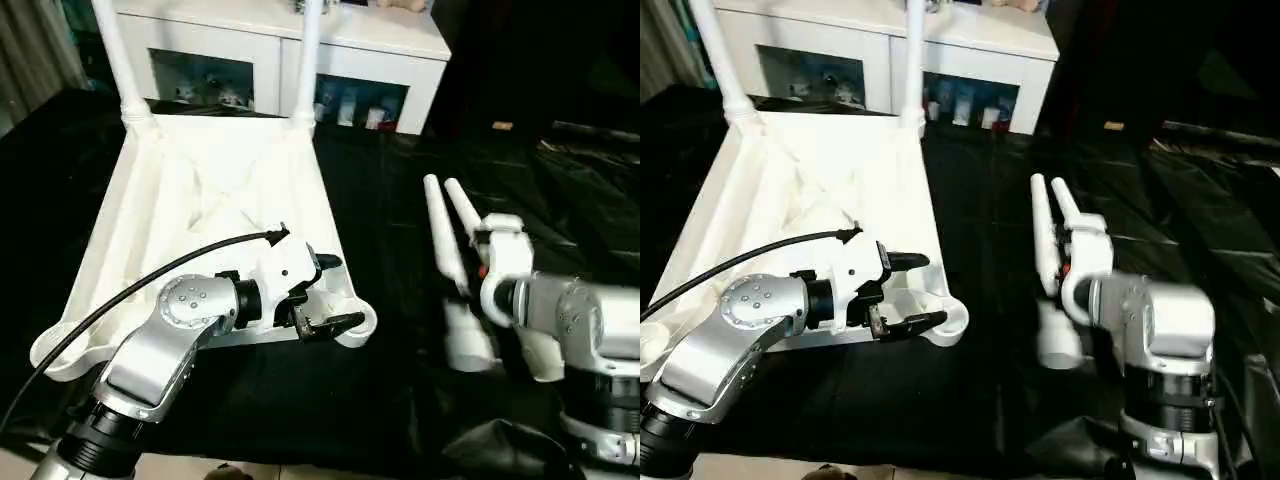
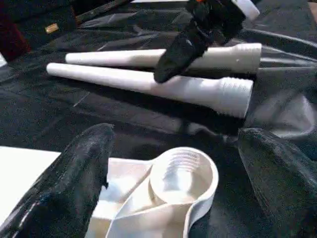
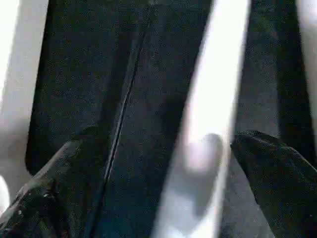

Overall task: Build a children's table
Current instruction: Pick table leg

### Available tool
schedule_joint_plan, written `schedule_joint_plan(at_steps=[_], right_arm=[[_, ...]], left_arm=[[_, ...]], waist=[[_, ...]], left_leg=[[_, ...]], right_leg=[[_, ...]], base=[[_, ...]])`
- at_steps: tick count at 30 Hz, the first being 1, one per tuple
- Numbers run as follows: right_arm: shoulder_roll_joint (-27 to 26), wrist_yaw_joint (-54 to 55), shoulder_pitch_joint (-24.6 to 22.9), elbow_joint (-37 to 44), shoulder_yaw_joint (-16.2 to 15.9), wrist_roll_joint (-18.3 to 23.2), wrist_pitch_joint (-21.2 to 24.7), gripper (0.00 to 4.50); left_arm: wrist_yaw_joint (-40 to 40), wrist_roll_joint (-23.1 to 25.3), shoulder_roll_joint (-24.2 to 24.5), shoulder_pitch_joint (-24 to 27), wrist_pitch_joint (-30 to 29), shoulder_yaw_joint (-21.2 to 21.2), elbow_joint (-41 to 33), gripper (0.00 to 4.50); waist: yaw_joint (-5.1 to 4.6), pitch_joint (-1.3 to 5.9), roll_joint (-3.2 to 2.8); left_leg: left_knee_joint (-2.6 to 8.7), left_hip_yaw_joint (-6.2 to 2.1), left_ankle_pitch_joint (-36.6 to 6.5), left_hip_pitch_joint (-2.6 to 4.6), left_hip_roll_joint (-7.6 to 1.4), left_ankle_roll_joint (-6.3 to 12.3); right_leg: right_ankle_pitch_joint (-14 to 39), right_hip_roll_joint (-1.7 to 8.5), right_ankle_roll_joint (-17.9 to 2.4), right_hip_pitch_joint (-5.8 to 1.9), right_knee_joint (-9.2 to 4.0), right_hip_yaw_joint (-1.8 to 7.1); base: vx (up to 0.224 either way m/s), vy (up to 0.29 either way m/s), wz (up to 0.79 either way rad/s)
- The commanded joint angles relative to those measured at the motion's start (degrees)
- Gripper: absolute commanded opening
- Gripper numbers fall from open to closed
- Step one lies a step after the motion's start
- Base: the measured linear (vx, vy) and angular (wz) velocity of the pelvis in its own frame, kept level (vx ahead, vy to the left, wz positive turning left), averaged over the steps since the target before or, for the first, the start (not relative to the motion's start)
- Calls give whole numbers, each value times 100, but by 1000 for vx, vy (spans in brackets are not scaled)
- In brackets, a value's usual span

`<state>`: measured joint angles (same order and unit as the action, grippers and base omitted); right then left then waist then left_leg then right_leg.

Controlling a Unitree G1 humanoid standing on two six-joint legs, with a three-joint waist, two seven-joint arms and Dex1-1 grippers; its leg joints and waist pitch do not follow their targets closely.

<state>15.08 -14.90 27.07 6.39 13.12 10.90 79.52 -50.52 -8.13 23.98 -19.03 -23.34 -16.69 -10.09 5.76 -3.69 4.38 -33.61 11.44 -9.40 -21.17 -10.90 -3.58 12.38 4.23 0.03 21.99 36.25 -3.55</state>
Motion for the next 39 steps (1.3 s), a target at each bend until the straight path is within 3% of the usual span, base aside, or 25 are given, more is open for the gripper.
schedule_joint_plan(at_steps=[1, 7, 12, 13, 14, 21, 29, 36, 38, 39], right_arm=[[154, 126, -39, -146, 35, -138, -104, 443], [-11, 156, -60, -515, 84, -76, -271, 443], [-322, 38, 26, -1526, -67, 29, -726, 443], [-325, 58, 36, -1612, -104, 12, -748, 428], [-325, 79, 42, -1634, -108, -1, -754, 428], [-259, 154, 191, -1904, -107, -61, -859, 355], [-207, 269, 254, -2048, -90, -93, -995, 299], [-277, 391, 170, -2041, 184, -23, -1198, 228], [-334, 341, 3, -1884, 332, 82, -1588, 217], [-375, 283, -126, -1750, 436, 185, -1808, 208]], left_arm=[[-42, 25, -14, -20, 109, -85, -1, 450], [-27, 30, 0, -35, 205, -123, 70, 450], [-36, 63, -13, -78, 265, -135, 141, 450], [-29, 61, -15, -81, 271, -126, 151, 450], [-28, 65, -10, -81, 275, -124, 152, 450], [-90, -42, 92, -31, 235, -69, 71, 450], [-220, -290, 137, -148, 71, 111, 204, 450], [569, -85, -25, -251, -363, 378, 92, 450], [898, -151, -279, -316, -485, 549, 2, 450], [1420, -211, -694, -419, -201, 839, 30, 450]], waist=[[17, 385, -42], [45, 390, -54], [39, 399, -53], [40, 396, -16], [49, 397, -44], [57, 386, -18], [63, 393, -28], [61, 402, -33], [71, 403, -48], [90, 404, -42]], left_leg=[[402, -124, -777, 153, -250, -450], [397, -124, -864, 144, -238, -467], [399, -130, -886, 138, -246, -475], [401, -128, -867, 136, -248, -467], [399, -125, -816, 142, -247, -469], [409, -126, -988, 150, -243, -496], [402, -120, -956, 147, -237, -502], [400, -133, -979, 141, -246, -520], [394, -126, -968, 136, -250, -505], [381, -120, -998, 139, -257, -471]], right_leg=[[610, 404, -785, -179, -393, 310], [633, 413, -782, -185, -404, 313], [586, 419, -877, -193, -390, 305], [576, 416, -874, -195, -394, 302], [522, 414, -868, -193, -381, 304], [884, 427, -762, -177, -416, 303], [823, 415, -768, -168, -404, 301], [769, 418, -761, -185, -391, 301], [648, 423, -808, -182, -391, 302], [567, 432, -835, -187, -401, 307]], base=[[0, 0, 0], [0, 0, 0], [0, 0, 0], [0, 0, 0], [0, 0, 0], [0, 0, 0], [0, 0, 0], [0, 0, 0], [0, 0, 0], [0, 0, 0]])
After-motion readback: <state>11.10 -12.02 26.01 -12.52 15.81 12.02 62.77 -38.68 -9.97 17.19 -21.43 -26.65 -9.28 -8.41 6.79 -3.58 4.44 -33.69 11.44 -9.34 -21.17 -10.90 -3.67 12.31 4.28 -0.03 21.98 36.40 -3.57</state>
